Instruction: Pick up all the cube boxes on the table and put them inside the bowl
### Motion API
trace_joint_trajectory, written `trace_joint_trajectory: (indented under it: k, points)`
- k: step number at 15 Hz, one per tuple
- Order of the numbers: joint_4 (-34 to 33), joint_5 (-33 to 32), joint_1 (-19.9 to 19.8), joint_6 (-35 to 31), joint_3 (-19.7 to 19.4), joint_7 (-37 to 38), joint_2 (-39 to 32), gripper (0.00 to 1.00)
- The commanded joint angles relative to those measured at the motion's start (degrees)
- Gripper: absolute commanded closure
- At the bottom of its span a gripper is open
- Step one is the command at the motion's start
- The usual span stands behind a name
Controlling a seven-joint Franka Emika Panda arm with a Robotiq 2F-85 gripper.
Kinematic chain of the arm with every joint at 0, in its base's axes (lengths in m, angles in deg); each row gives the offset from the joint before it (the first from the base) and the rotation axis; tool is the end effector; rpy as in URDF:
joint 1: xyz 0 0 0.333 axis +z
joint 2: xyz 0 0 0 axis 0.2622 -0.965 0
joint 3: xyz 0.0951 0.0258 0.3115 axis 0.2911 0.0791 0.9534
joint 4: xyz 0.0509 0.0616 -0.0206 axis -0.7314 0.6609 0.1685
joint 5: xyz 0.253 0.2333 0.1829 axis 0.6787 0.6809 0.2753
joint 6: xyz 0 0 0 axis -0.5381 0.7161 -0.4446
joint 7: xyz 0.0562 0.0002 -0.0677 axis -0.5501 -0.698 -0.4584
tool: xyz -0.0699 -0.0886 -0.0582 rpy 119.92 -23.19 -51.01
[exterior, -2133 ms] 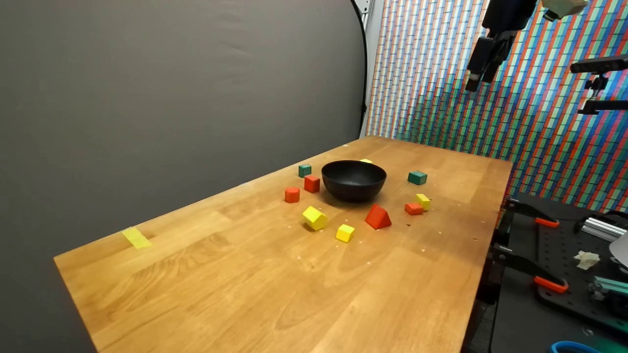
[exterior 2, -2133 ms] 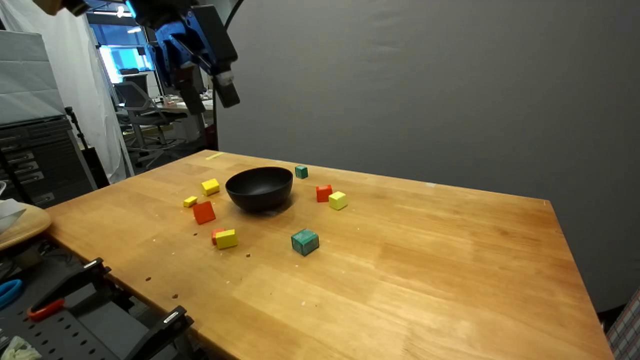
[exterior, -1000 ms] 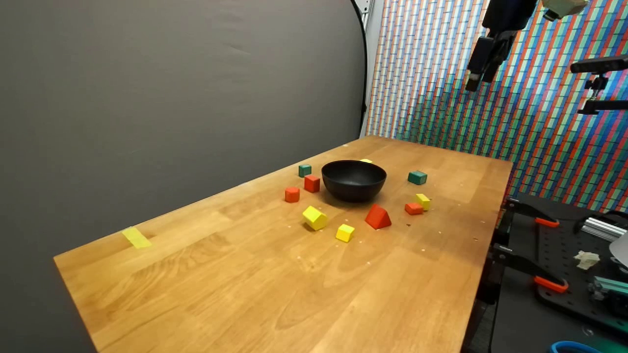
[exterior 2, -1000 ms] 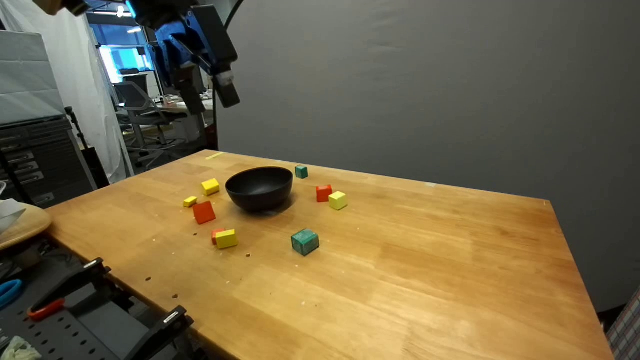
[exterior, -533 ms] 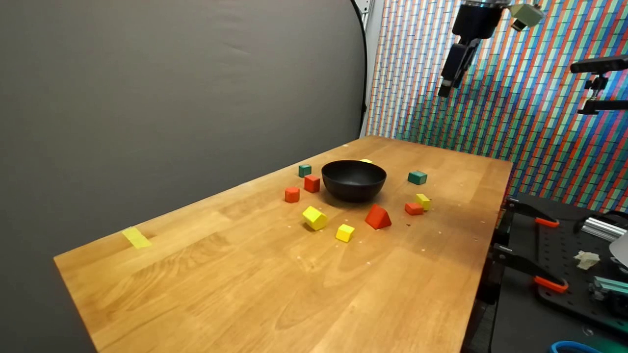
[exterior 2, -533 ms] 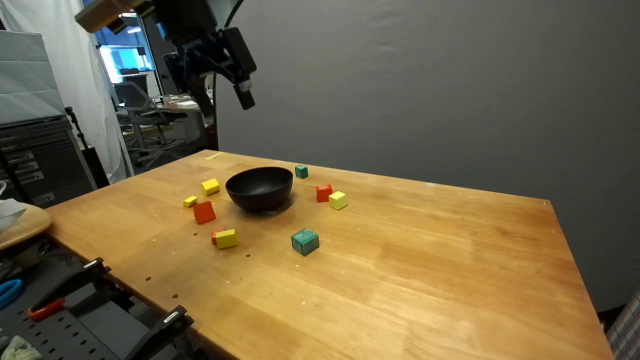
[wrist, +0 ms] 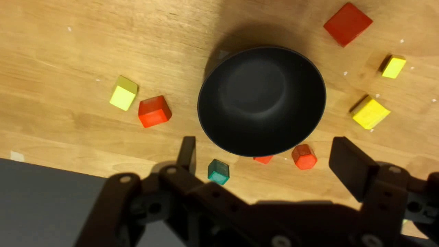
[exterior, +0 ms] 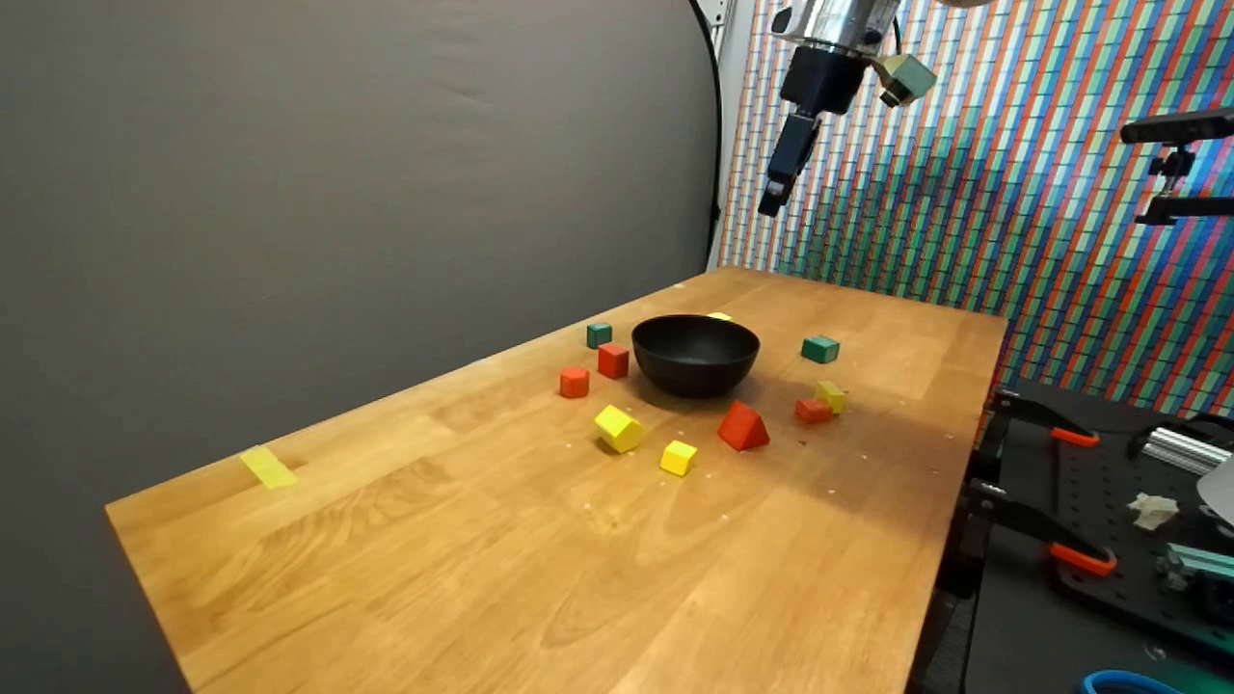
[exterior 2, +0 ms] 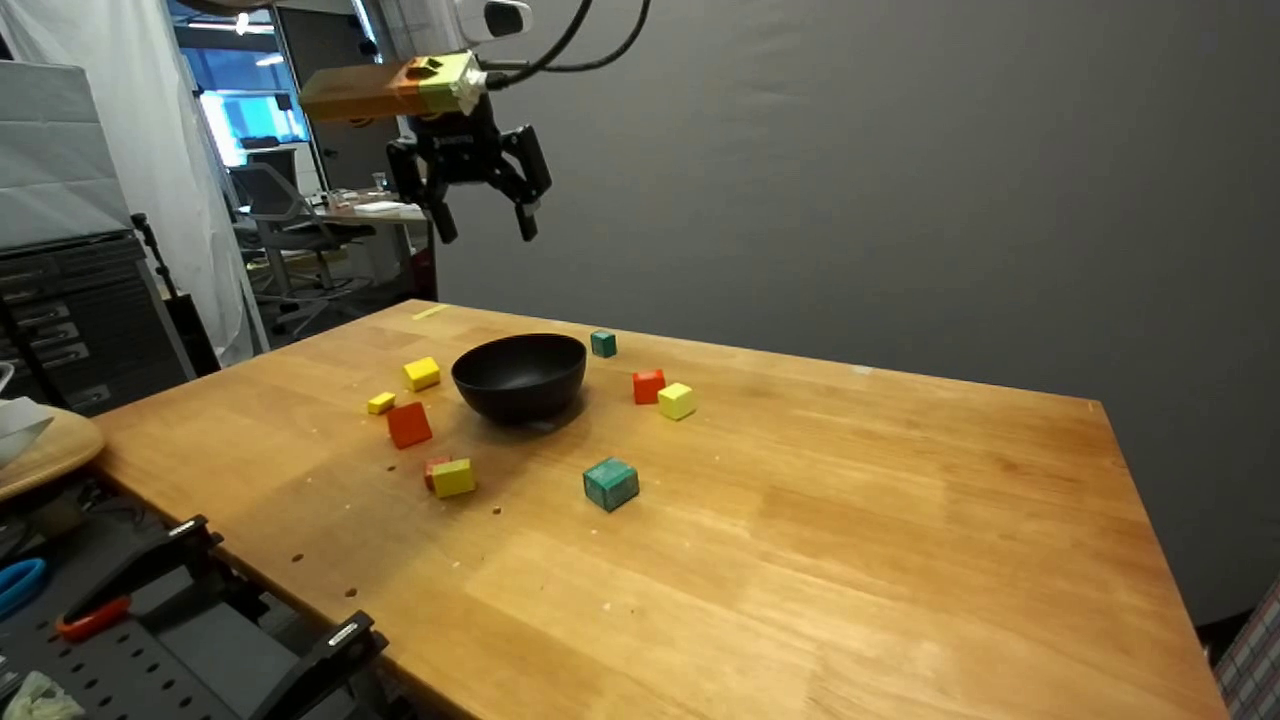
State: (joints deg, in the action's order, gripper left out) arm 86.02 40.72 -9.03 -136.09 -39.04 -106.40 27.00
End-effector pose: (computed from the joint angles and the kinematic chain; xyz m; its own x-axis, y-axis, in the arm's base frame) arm 0.4678 0.0085 0.3505 0.9201 0.3154 0.2322 0.3175 -0.9478 0.0295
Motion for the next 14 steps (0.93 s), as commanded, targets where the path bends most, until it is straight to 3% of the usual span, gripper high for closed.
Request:
trace_joint_trajectory:
  k: [1, 6, 8, 9, 11, 14]
  points:
    - [1.05, 0.97, -1.07, -0.46, 0.86, -1.69, 0.12, 0.0]
    - [2.57, 8.86, 1.41, 4.51, 2.11, -6.63, -4.34, 0.0]
    - [2.32, 12.23, 2.25, 4.82, 3.76, -10.18, -6.83, 0.0]
    - [2.22, 15.54, 2.98, 3.3, 4.56, -15.89, -7.81, 0.0]
    - [1.23, 14.29, 2.8, 0.95, 6.95, -17.41, -10.95, 0.0]
    - [-1.79, 14.02, 1.55, 6.31, 9.15, -14.33, -15.31, 0.0]
